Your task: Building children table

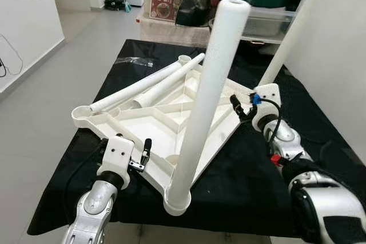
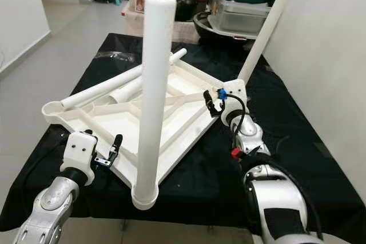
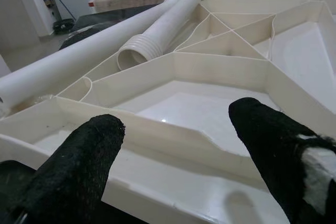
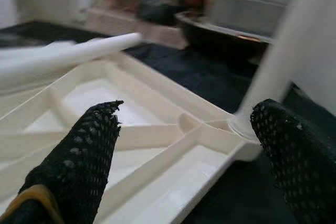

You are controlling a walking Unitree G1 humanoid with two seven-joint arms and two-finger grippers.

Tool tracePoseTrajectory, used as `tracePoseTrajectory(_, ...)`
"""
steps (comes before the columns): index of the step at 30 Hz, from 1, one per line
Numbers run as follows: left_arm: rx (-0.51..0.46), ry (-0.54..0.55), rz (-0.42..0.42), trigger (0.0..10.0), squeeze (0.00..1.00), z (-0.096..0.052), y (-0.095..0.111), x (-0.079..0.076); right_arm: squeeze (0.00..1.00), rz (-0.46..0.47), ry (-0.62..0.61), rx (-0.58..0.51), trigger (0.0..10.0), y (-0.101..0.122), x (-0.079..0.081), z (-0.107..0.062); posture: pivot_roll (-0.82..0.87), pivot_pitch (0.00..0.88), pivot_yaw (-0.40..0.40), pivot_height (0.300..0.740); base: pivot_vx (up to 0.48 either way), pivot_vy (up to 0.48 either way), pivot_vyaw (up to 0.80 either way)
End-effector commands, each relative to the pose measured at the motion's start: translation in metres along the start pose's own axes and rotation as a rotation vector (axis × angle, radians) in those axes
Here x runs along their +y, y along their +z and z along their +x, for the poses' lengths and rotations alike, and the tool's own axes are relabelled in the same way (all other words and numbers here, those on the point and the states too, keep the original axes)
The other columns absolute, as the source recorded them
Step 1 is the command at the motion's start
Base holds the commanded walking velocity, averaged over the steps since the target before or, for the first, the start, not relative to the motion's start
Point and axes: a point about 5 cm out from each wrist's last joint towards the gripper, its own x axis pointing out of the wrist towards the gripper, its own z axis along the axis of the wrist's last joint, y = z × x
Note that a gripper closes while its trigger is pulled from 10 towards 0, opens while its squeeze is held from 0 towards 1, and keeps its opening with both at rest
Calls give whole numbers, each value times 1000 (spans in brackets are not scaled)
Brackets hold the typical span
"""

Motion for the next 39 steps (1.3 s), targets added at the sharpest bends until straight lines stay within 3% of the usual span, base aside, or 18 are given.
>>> tracePoseTrajectory(1, -16, -12, -21, 10000, 0, -1, 3, -3, 0, 43, -74, 6, 10000, -2, -9, -2, 72, 0, -138, 740, 0, 0, 0)
tracePoseTrajectory(6, -20, -12, -24, 10000, 0, -2, 3, -3, 0, 52, -118, -7, 10000, -3, -11, -5, 72, 0, -138, 740, 0, 0, 0)
tracePoseTrajectory(10, -55, 23, -14, 10000, 0, -5, 7, 4, 0, 76, -130, -87, 10000, 2, -5, -10, 75, 0, -144, 740, 0, 0, 0)
tracePoseTrajectory(15, -114, 79, 44, 10000, 0, -5, 15, 12, 0, 109, -108, -128, 10000, 8, 3, -13, 75, 0, -143, 740, 0, 0, 0)
tracePoseTrajectory(25, -145, 112, 81, 10000, 0, -13, 23, 20, 0, -32, 31, -212, 10000, 20, 20, -22, 76, 0, -141, 740, 0, 0, 0)
tracePoseTrajectory(33, -133, 139, 97, 10000, 0, -22, 22, 26, 0, -63, 15, -204, 10000, 24, 12, -39, 77, 0, -141, 740, 0, 0, 0)
tracePoseTrajectory(39, -105, 149, 98, 10000, 0, -31, 18, 27, 0, -143, 106, -172, 10000, 16, 13, -70, 64, 0, -141, 740, 0, 0, 0)
